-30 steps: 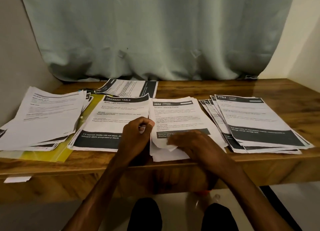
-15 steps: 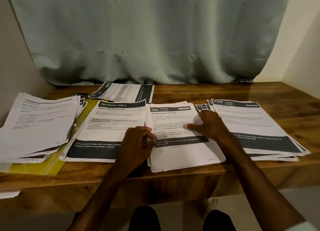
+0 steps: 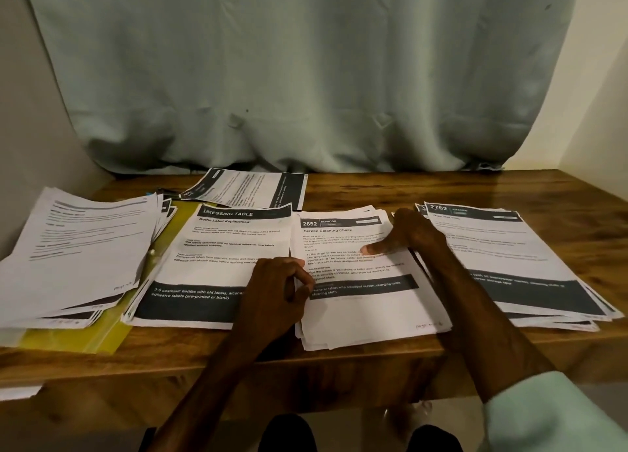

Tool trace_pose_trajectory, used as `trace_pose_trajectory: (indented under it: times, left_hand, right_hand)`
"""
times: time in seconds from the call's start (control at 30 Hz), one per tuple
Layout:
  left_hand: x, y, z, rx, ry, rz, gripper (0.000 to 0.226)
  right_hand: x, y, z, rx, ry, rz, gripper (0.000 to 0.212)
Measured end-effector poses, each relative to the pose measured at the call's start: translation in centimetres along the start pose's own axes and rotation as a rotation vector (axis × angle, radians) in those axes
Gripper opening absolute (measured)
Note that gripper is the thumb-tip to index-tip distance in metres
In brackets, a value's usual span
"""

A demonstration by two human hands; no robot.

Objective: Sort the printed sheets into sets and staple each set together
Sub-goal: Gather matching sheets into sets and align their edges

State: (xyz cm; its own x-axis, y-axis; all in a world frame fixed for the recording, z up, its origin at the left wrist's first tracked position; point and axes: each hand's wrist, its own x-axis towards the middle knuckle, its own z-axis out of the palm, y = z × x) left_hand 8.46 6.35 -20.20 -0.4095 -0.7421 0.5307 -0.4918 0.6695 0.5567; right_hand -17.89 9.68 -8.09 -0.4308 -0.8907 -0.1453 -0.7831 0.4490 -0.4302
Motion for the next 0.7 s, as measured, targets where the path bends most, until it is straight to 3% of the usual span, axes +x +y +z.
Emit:
trace_pose_trajectory:
  times: [0.2,0.57,0.7]
  left_hand:
    - [0.2,-0.4,0.2,0.0,-0.039,-0.031,0.035]
    - [0.4,0.5,-0.5,-0.021,0.032,0.085,0.017]
    - [0.4,0.7,-0.6,-0.006,0.057,0.117,0.023]
  right_hand:
    - [-0.4,0.5,-0.7,0.222,-0.044,-0.021,0.081]
    - [-0.7,0.9,-1.8,0.447,-0.222,-0.072,0.047]
    - [-1.9,1.3,-0.7,0.418,-0.147,-0.112,0.035]
